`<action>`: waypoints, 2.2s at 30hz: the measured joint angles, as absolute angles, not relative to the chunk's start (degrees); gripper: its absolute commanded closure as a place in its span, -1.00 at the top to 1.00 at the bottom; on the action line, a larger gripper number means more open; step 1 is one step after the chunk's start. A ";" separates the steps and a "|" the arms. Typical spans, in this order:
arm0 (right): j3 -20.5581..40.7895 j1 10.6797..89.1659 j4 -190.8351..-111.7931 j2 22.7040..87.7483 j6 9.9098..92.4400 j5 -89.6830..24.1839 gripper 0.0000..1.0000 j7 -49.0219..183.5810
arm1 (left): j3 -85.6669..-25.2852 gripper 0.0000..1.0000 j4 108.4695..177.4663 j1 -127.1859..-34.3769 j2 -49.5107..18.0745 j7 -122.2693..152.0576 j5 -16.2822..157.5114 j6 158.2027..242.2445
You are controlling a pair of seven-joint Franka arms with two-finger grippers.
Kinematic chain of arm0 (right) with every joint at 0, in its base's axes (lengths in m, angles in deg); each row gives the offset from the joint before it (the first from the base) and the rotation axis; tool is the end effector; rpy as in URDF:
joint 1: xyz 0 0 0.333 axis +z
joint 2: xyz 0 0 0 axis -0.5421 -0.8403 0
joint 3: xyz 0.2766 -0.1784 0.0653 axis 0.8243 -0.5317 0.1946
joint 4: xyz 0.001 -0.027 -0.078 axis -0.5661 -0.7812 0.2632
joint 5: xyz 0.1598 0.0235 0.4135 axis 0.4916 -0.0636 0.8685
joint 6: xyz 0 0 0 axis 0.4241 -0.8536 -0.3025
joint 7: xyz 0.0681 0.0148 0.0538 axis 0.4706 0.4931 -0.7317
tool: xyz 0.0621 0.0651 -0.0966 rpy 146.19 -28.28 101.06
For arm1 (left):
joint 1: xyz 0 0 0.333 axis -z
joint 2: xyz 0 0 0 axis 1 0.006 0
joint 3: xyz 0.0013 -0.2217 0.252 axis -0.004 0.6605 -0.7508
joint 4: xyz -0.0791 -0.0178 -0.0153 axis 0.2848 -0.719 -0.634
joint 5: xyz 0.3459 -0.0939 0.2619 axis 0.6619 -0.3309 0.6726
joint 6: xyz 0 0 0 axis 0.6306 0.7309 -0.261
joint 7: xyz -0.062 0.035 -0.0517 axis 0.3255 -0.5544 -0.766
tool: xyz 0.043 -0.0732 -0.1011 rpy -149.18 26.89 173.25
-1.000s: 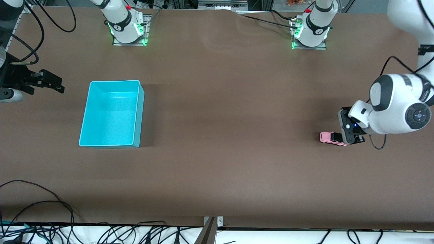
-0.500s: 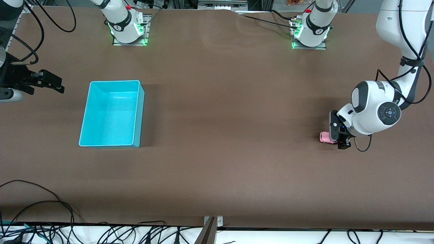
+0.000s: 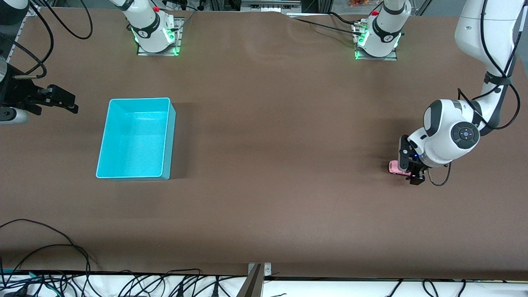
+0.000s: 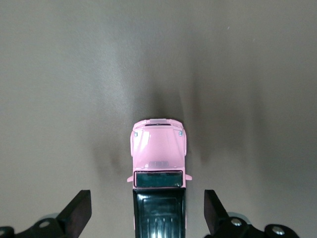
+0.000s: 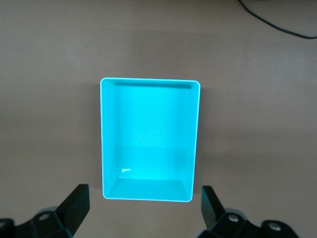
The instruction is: Wind and store pink jeep toy
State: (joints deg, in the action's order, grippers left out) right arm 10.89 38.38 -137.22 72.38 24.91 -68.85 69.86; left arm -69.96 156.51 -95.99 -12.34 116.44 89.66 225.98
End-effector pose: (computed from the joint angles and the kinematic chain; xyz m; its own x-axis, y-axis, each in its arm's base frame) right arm 0.6403 0.0146 0.5970 0.9977 0.0586 -0.0338 0.0584 -0.9983 -0.0070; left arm 0.6569 0.0314 0.1627 -0.1732 -0.9819 -0.0766 -0.9848 0.1738 -0.0012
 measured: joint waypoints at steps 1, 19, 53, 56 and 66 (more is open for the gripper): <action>10.88 38.38 -137.22 72.38 24.91 -68.85 1.00 69.86 | -69.97 0.92 156.65 -96.18 -12.06 116.63 89.66 226.48; 10.88 38.37 -137.22 72.38 24.91 -68.84 1.00 69.86 | -69.93 -0.87 157.10 -97.14 -10.74 117.69 89.67 228.93; 10.87 38.36 -137.22 72.38 24.91 -68.82 1.00 69.86 | -70.10 -1.00 156.62 -101.42 -10.47 112.03 89.67 228.48; 10.87 38.36 -137.22 72.38 24.91 -68.82 1.00 69.86 | -70.10 -1.00 156.12 -103.05 -10.18 113.60 89.67 228.37; 10.87 38.36 -137.22 72.38 24.91 -68.82 1.00 69.86 | -70.23 -1.00 154.18 -107.74 -9.03 119.76 89.67 228.09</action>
State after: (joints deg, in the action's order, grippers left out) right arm 10.87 38.36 -137.22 72.38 24.91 -68.82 69.86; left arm -70.23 154.18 -107.74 -9.03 119.76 89.67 228.09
